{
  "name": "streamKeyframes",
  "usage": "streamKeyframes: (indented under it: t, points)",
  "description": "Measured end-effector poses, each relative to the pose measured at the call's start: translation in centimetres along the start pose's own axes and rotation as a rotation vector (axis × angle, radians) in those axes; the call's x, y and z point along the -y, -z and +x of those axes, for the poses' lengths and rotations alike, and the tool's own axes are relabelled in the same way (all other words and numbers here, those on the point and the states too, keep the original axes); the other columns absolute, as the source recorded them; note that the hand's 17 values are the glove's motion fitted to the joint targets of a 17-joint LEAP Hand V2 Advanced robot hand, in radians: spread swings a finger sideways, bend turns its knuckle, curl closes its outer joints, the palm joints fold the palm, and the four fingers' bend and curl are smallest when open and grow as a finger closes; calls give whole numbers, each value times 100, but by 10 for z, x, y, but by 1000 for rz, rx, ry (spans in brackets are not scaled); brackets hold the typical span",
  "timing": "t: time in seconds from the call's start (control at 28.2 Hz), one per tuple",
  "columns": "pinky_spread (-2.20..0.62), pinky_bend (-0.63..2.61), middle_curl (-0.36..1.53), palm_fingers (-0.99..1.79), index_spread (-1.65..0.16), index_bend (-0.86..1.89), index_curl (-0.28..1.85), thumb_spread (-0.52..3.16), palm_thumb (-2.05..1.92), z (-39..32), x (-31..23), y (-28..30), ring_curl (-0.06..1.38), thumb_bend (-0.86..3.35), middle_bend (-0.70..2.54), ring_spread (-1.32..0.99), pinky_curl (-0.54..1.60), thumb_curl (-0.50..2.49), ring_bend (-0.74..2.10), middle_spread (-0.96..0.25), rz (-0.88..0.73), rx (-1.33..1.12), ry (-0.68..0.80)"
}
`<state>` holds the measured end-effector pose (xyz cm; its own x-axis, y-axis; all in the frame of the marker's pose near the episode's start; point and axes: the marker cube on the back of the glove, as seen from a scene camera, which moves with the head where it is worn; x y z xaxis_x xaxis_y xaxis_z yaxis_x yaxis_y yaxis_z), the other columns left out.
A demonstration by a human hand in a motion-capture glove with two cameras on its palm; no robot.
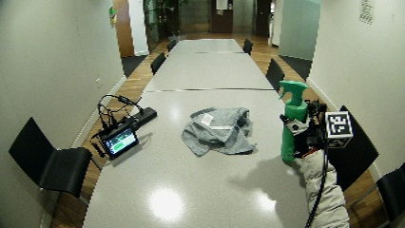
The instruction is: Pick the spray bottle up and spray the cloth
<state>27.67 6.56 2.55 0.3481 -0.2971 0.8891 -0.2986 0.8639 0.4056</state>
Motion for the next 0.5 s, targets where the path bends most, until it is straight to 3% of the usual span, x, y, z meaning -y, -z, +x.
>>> streamKeyframes:
  t: [0.25,0.5]
  points:
    - [-22,52,44,95,-28,10,26,43,118,-41,33,-29,42,-2,36,-15,38,65,54,-14,-192,-542,99]
    - [-23,51,46,97,-28,9,25,40,119,-34,36,-37,43,-2,34,-15,39,66,51,-14,-290,-892,115]
